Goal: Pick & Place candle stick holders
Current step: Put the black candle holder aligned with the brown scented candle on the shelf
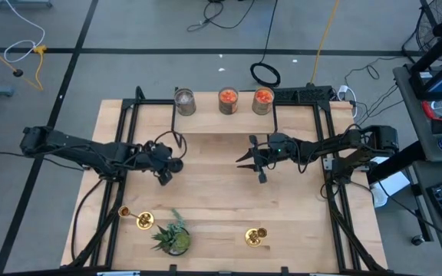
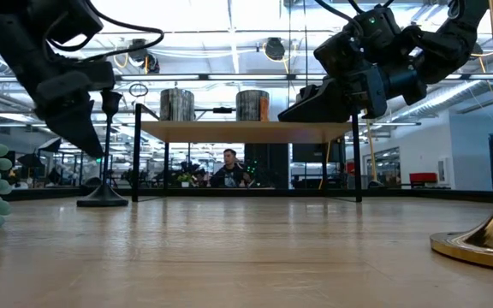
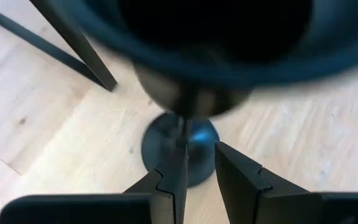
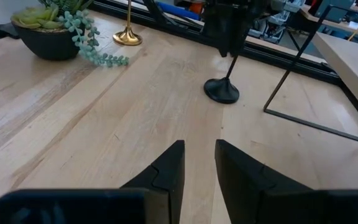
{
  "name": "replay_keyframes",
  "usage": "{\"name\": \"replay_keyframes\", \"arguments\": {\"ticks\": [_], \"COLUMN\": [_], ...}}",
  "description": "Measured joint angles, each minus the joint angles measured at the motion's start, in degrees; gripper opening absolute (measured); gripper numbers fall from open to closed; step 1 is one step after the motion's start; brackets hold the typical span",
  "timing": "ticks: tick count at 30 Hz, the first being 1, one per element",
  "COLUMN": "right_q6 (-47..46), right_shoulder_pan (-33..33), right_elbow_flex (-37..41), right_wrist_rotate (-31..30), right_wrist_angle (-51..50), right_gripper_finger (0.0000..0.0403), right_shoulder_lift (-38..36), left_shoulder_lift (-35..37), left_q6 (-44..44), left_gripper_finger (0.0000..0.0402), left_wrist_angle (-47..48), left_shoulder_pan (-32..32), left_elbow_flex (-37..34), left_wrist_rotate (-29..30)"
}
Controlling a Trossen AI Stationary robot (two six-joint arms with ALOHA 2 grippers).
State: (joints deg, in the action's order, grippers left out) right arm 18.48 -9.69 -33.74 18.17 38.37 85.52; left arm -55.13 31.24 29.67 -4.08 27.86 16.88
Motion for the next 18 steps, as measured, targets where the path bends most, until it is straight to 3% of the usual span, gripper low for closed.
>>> {"name": "replay_keyframes", "arguments": {"ticks": [3, 6, 18], "right_q6": [0.02, 0.13, 0.22], "right_shoulder_pan": [0.00, 0.00, 0.00], "right_elbow_flex": [0.00, 0.00, 0.00], "right_wrist_rotate": [0.00, 0.00, 0.00], "right_wrist_angle": [0.00, 0.00, 0.00], "right_gripper_finger": [0.0084, 0.0084, 0.0084], "right_shoulder_lift": [0.00, 0.00, 0.00], "left_shoulder_lift": [-0.02, -0.01, 0.00], "left_q6": [0.55, 0.09, -2.95], "left_gripper_finger": [0.0085, 0.0085, 0.0080], "left_wrist_angle": [0.44, -0.88, -4.64], "left_shoulder_pan": [-0.02, 0.00, 0.37], "left_elbow_flex": [0.00, 0.00, 0.00], "left_wrist_rotate": [0.37, 4.44, 5.12]}}
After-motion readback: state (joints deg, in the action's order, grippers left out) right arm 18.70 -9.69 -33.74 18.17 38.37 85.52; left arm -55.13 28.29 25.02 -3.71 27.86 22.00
